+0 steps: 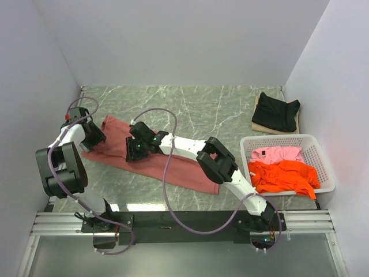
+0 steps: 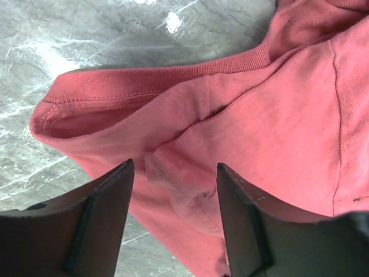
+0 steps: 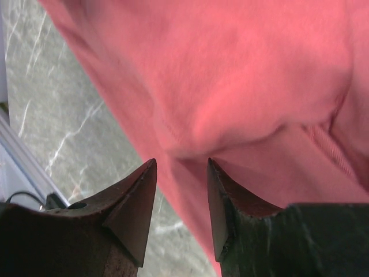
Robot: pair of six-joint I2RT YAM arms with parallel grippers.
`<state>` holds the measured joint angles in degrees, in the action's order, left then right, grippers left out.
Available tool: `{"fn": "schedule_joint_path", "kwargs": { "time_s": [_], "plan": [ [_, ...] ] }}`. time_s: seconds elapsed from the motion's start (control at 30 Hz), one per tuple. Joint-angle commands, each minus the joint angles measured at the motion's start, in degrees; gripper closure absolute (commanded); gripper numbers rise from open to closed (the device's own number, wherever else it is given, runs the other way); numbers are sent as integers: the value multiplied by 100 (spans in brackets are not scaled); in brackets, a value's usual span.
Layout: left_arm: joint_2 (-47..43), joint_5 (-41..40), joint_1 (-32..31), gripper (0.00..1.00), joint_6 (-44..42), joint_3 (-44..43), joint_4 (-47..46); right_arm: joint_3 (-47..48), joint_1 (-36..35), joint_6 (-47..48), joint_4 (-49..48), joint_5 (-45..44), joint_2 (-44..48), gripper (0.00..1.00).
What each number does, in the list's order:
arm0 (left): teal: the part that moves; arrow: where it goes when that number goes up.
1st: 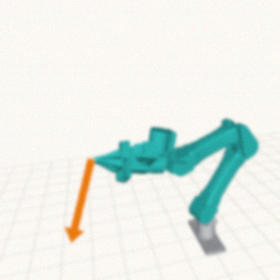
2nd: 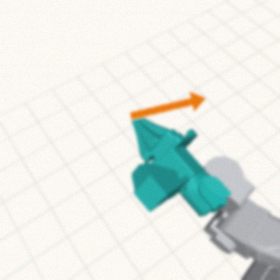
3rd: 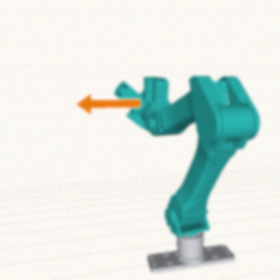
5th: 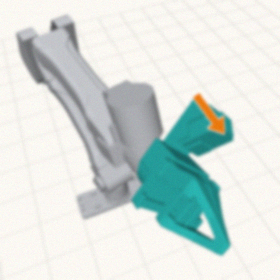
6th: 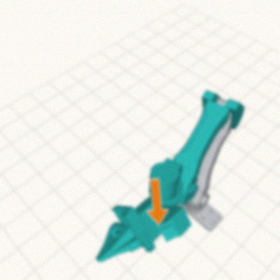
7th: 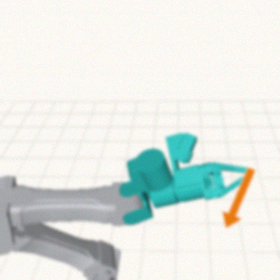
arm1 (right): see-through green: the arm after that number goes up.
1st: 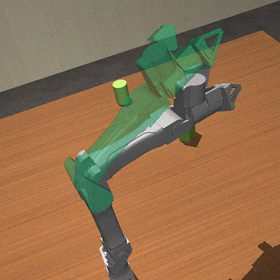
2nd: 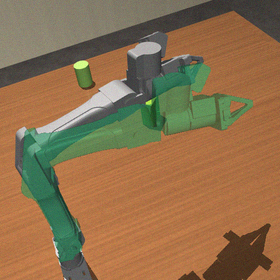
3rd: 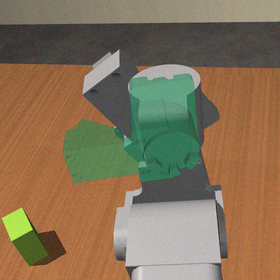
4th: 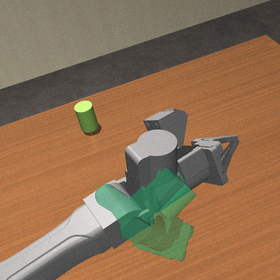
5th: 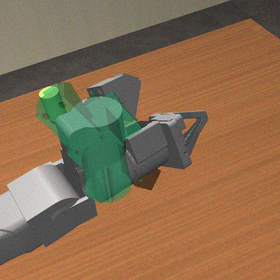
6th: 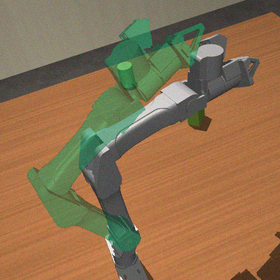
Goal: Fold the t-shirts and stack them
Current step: Fold the tshirt
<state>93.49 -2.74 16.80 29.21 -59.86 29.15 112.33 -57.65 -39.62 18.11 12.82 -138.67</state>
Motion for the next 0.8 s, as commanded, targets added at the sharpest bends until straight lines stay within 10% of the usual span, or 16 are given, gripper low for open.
{"fn": "schedule_joint_path", "kwargs": {
  "time_s": [0.0, 0.23, 0.57, 0.77],
  "plan": [
    [-77, -112, 25, 37, -82, -88, -49, 385, -36, -55, -308, -271, -160, 52],
    [-33, -183, 25, 57, -135, -61, -49, 535, -62, -116, -360, -499, -362, 55],
    [-156, -86, 96, 90, -153, -44, 12, 509, -62, -20, -255, -509, -310, 95],
    [-209, 151, 157, 100, -196, -193, 257, 403, -62, -46, -1, -149, -64, 100]
  ]
}}
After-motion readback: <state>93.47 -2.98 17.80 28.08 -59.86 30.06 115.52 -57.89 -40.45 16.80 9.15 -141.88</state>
